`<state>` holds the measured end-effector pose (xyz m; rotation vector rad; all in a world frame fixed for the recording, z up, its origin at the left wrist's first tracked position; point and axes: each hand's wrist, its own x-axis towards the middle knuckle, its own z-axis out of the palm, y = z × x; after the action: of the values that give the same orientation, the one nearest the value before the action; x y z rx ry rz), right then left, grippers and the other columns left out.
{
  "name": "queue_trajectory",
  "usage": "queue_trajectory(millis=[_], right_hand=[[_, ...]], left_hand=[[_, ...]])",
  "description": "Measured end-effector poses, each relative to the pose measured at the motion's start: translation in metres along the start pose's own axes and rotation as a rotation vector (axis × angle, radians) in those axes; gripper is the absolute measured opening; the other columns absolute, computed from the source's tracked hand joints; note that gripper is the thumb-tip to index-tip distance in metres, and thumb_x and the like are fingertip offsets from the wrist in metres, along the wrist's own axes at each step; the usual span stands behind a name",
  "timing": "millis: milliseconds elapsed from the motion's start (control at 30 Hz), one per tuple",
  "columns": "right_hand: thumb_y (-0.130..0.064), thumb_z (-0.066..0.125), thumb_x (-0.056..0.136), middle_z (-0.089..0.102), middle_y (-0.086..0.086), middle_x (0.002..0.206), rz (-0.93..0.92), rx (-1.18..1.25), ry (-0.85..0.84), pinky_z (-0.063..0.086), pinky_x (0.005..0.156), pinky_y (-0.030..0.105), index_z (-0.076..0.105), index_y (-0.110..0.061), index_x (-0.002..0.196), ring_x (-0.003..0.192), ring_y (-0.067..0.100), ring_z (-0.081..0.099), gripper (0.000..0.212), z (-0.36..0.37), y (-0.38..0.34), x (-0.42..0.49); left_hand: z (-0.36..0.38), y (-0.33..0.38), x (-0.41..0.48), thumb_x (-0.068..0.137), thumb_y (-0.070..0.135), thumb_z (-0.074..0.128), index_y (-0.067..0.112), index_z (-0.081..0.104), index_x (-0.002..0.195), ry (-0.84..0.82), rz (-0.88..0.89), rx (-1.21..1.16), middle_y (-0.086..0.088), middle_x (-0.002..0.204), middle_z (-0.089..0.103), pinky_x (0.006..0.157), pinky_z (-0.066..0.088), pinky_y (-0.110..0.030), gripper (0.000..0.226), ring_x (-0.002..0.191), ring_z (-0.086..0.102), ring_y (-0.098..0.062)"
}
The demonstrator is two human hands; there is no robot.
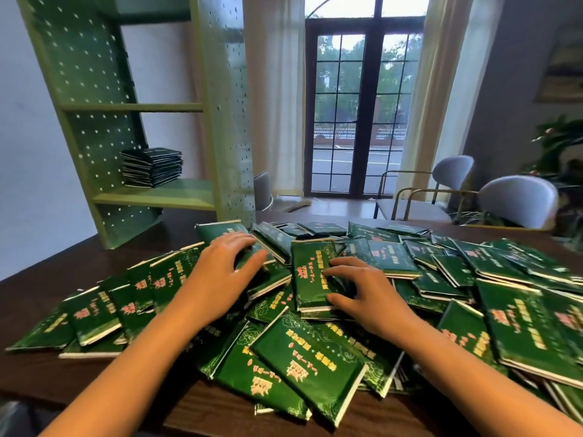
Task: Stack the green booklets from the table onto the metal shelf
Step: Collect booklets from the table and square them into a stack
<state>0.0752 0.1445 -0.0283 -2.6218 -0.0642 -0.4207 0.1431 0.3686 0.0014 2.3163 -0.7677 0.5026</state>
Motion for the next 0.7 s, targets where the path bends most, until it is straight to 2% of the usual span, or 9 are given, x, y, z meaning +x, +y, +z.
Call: queue_trajectory(millis=[133,200,267,300,433,500,567,633,700], right_hand=[[-0.019,0.069,0.085,0.025,-0.008,0.149,0.078,0.135,0.048,0.034,0.097,0.015,0.039,-0.024,0.143,0.114,0.008,0.047,0.066,-0.002,0.004,0.000],[-0.015,0.068,0.085,0.034,-0.006,0.145,0.101,0.183,0.056,0.034,0.097,0.012,0.033,-0.025,0.146,0.114,0.006,0.048,0.071,-0.006,0.007,0.001],[-0.008,0.066,0.085,0.056,-0.008,0.124,0.107,0.281,0.067,0.042,0.085,0.005,0.041,-0.027,0.141,0.096,-0.005,0.055,0.064,-0.015,0.013,0.003],[-0.006,0.065,0.085,0.062,-0.007,0.116,0.106,0.315,0.083,0.047,0.080,0.008,0.047,-0.029,0.136,0.090,-0.004,0.058,0.060,-0.020,0.014,0.003],[0.003,0.056,0.084,0.064,-0.008,0.113,0.143,0.478,0.290,0.053,0.080,0.017,0.057,-0.034,0.121,0.087,-0.003,0.061,0.053,-0.042,0.030,0.006],[0.003,0.054,0.086,0.064,-0.008,0.109,0.164,0.546,0.407,0.055,0.072,0.018,0.060,-0.031,0.117,0.078,0.004,0.065,0.047,-0.050,0.038,0.008],[0.000,0.055,0.089,0.066,-0.005,0.109,0.177,0.591,0.522,0.053,0.070,0.014,0.062,-0.027,0.112,0.083,0.009,0.065,0.036,-0.056,0.048,0.007],[-0.003,0.055,0.091,0.066,-0.002,0.110,0.181,0.648,0.598,0.051,0.076,0.012,0.063,-0.025,0.109,0.093,0.006,0.063,0.030,-0.057,0.053,0.004],[-0.004,0.055,0.092,0.063,-0.002,0.116,0.181,0.674,0.640,0.050,0.089,0.023,0.060,-0.025,0.114,0.102,0.008,0.061,0.031,-0.057,0.058,0.000]], left_hand=[[0.006,0.014,0.004,0.093,0.026,0.059,0.015,0.069,0.112,0.120,0.104,-0.145,0.003,0.122,0.064,0.106,0.034,-0.022,0.024,0.119,0.054,-0.007],[0.011,0.025,0.008,0.089,0.025,0.058,0.022,0.070,0.106,0.150,0.155,-0.240,0.016,0.115,0.063,0.102,0.035,-0.010,0.020,0.113,0.053,0.009],[0.020,0.039,0.015,0.085,0.025,0.055,0.023,0.071,0.101,0.167,0.193,-0.326,0.027,0.109,0.061,0.098,0.034,-0.002,0.022,0.111,0.051,0.018],[0.023,0.045,0.018,0.085,0.023,0.054,0.022,0.071,0.099,0.178,0.205,-0.363,0.029,0.107,0.060,0.097,0.034,-0.002,0.022,0.111,0.051,0.018],[0.045,0.067,0.029,0.084,0.018,0.053,0.020,0.072,0.098,0.173,0.230,-0.449,0.026,0.107,0.062,0.096,0.035,-0.003,0.023,0.113,0.053,0.011],[0.061,0.074,0.034,0.084,0.015,0.054,0.022,0.069,0.099,0.139,0.230,-0.480,0.022,0.109,0.063,0.095,0.035,-0.002,0.023,0.112,0.053,0.012],[0.077,0.079,0.039,0.085,0.006,0.058,0.025,0.066,0.100,0.114,0.238,-0.503,0.023,0.113,0.060,0.094,0.033,0.000,0.025,0.111,0.051,0.016],[0.087,0.083,0.045,0.085,-0.002,0.062,0.032,0.061,0.103,0.105,0.229,-0.493,0.020,0.122,0.055,0.095,0.029,0.002,0.038,0.115,0.047,0.016],[0.094,0.088,0.052,0.085,-0.001,0.063,0.042,0.053,0.106,0.093,0.205,-0.480,0.014,0.136,0.046,0.096,0.022,0.005,0.050,0.126,0.040,0.007]])
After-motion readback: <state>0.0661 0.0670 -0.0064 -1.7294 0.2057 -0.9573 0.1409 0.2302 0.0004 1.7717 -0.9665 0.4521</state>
